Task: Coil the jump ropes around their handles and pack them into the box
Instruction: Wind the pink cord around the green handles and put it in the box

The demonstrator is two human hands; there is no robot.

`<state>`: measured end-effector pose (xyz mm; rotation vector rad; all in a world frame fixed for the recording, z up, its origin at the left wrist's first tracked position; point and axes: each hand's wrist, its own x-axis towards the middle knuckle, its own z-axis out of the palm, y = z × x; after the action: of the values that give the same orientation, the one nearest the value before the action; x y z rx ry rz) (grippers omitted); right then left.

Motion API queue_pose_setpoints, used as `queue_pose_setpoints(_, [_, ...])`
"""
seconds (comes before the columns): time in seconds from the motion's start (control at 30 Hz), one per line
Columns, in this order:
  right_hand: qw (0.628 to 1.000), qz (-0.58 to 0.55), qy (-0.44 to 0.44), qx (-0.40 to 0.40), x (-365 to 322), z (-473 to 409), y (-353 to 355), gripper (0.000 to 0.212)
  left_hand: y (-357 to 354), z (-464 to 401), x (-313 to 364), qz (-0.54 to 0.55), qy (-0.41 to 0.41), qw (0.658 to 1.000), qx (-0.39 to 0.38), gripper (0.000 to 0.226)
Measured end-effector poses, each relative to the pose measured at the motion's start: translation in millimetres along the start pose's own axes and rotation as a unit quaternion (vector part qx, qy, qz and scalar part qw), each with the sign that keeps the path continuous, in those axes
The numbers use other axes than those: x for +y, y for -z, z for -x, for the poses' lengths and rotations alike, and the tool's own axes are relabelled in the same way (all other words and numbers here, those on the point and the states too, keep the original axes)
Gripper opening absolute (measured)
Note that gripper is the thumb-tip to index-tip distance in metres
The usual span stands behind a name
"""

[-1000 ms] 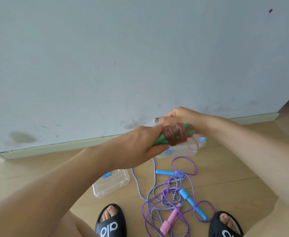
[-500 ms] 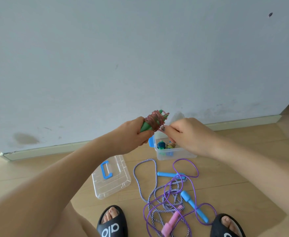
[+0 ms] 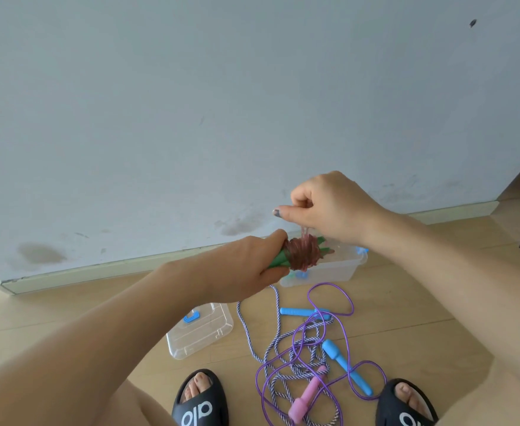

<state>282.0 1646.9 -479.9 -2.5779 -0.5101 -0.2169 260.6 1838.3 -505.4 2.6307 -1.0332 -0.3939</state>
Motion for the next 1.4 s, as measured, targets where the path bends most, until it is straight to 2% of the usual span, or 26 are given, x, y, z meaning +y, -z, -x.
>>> queue_pose_setpoints(0.1, [0.988,-0.131,-0.053,-0.06,8.0,-3.5,-5.2,0.052,-0.9,2.5,0.0,0.016,-0.028,0.999,0.011,0.024])
queue_pose_setpoints(0.17, [0.963,-0.218,-0.104,-0.121,11.6,-2.1,-10.1,0.039,-0.3,4.8,-2.1,0.03,-0.04,0.999,0.014,0.022])
queue_pose_setpoints(0.27, [0.878,-0.381,-0.191,-0.218,14.1,4.6,-13.1,0.004,-1.8,7.7,-2.0,0.065,-0.053,0.996,0.023,0.033])
queue_pose_setpoints(0.3, [0.853,-0.413,-0.215,-0.236,13.2,7.1,-14.1,0.01,-3.4,7.8,-1.8,0.065,-0.051,0.996,0.028,0.033])
queue_pose_setpoints(0.4, [0.84,-0.425,-0.26,-0.214,11.7,11.4,-25.1,0.017,-5.2,7.0,-3.0,0.023,-0.049,0.997,0.051,0.029])
queue_pose_setpoints(0.5, [0.816,-0.47,-0.3,-0.155,5.1,13.8,-33.3,0.009,-2.2,5.6,-2.9,0.001,-0.038,0.997,0.065,0.028])
queue_pose_setpoints(0.57, [0.796,-0.5,-0.315,-0.132,0.5,14.8,-36.3,0.007,-2.0,4.4,0.9,-0.014,-0.045,0.996,0.078,0.034])
queue_pose_setpoints(0.7, [0.771,-0.525,-0.348,-0.096,-8.5,13.9,-36.0,0.023,-0.6,3.0,14.2,-0.019,-0.031,0.994,0.106,0.05])
queue_pose_setpoints(0.77, [0.735,-0.557,-0.375,-0.096,-11.0,12.6,-32.8,0.025,2.8,2.0,17.9,0.001,-0.024,0.989,0.146,0.058])
queue_pose_setpoints(0.87, [0.697,-0.595,-0.37,-0.151,-11.2,12.0,-24.2,0.028,9.3,0.5,17.4,0.017,-0.048,0.982,0.182,0.053])
queue_pose_setpoints(1.0, [0.688,-0.602,-0.347,-0.209,-8.1,18.1,-16.6,0.053,16.7,-0.3,9.9,0.127,-0.062,0.973,0.183,0.041])
queue_pose_setpoints(1.17, [0.685,-0.628,-0.34,-0.143,-15.9,22.6,-14.2,0.035,20.2,-0.9,1.9,0.241,-0.034,0.95,0.196,0.035])
queue_pose_setpoints(1.3, [0.703,-0.62,-0.324,-0.129,-17.5,24.8,-4.6,0.022,22.5,-0.8,-3.7,0.249,-0.028,0.948,0.194,0.037])
queue_pose_setpoints(1.4, [0.71,-0.614,-0.32,-0.131,-15.3,26.8,5.3,0.012,24.7,1.4,-7.1,0.217,-0.025,0.955,0.199,0.038])
